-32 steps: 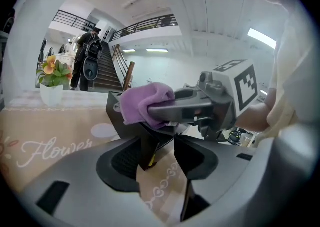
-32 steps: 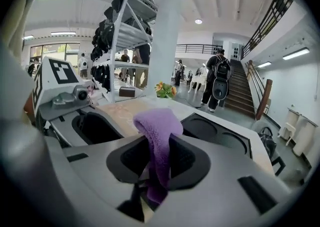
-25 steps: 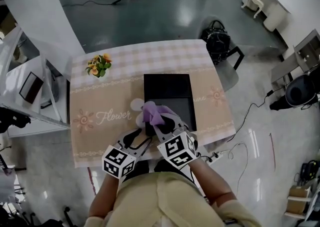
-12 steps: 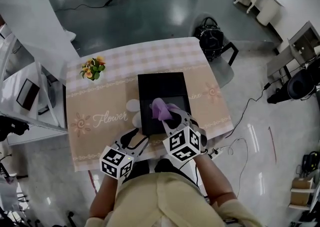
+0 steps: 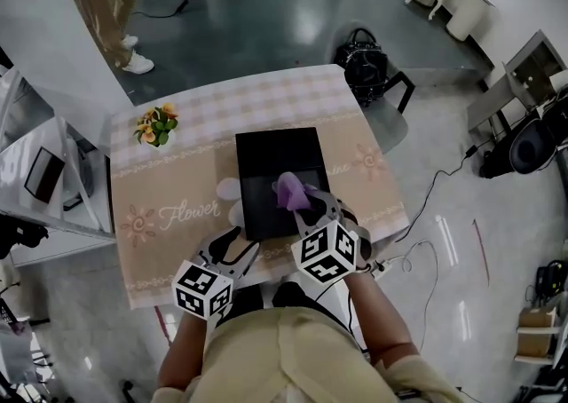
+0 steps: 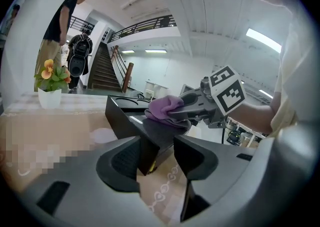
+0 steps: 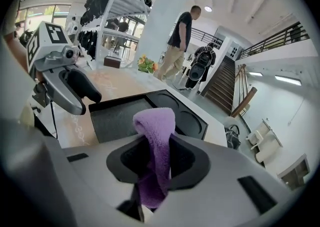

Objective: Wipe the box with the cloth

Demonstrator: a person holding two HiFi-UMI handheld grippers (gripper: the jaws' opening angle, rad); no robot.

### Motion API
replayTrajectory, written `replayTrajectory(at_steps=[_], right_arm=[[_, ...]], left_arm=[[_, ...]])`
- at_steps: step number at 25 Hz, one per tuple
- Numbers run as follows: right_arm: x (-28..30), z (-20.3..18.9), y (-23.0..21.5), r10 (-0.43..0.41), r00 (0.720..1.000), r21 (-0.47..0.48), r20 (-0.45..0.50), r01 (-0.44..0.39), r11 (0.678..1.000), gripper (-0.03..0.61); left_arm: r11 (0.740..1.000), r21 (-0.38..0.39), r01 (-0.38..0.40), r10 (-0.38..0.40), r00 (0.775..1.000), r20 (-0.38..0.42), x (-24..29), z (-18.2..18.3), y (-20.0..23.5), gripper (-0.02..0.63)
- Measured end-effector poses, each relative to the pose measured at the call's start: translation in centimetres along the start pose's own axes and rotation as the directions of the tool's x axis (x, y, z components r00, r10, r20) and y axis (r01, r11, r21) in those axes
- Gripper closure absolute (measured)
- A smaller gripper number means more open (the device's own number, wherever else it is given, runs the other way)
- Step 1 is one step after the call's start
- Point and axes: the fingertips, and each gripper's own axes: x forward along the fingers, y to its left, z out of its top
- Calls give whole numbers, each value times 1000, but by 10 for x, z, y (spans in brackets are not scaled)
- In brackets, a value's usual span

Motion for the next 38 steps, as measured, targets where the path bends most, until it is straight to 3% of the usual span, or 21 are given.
replayTrajectory(at_steps=[7,9,13,17,20,29,38], right_arm=[[-4,-14,-27,-97,990,14,-105,99,995,476],[-6,-15,-32,-88,990,35,-111,92,995,476],[-16,-1,-36,-50,998,83,-35,53,995,476],[-28,31,-41,-40,997,74,67,35,997,476],[-32,57,-41,-31,991,38,131,26,999,476],[-16,127,-18,62,959,-124,275,-28,992,476],[28,175,7,161,946,-323,282,-65,944,474]], left_arm=[[1000,-8,4,-4,1000,4,1,1,-4,407],[1000,-10,-1,1,1000,6,0,1,-3,407],[999,-37,-29,31,999,33,-5,5,1,407],[989,-134,-63,78,992,104,-16,15,13,407],[983,-161,-91,112,985,130,-25,21,21,417],[973,-134,-187,205,969,139,-49,25,36,462],[955,-147,-259,279,951,136,-64,18,53,489]])
